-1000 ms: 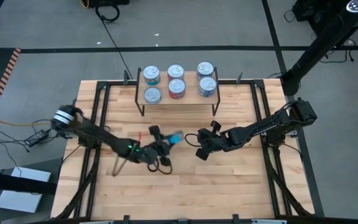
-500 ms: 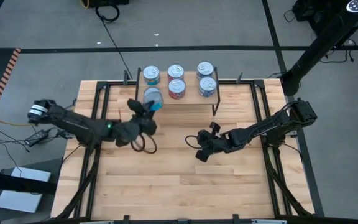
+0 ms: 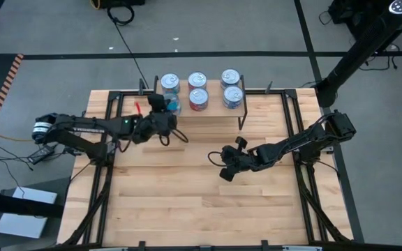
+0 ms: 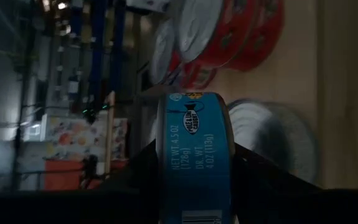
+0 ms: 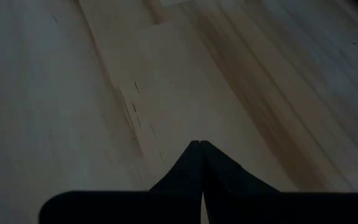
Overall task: Stack canned seafood by type on shelf
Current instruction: Stack the yellow blue tuna can on top of the other yellow blue tuna can on the shelf
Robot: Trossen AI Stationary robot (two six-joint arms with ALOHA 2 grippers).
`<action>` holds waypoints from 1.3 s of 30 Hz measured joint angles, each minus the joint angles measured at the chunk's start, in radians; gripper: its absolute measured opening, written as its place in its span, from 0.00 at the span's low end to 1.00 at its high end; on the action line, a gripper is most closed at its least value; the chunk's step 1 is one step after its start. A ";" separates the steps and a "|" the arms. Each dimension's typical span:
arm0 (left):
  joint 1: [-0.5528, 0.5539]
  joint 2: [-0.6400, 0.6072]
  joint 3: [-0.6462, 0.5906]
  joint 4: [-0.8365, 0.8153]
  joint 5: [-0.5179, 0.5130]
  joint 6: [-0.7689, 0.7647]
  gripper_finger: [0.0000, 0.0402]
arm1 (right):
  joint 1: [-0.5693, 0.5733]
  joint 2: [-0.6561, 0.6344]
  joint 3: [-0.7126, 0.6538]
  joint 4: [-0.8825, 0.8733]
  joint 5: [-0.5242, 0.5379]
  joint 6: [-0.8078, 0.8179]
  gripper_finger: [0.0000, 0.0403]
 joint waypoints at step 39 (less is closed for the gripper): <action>0.104 0.010 0.108 -0.280 0.264 -0.235 0.69 | 0.000 0.000 0.000 -0.001 -0.007 0.000 0.02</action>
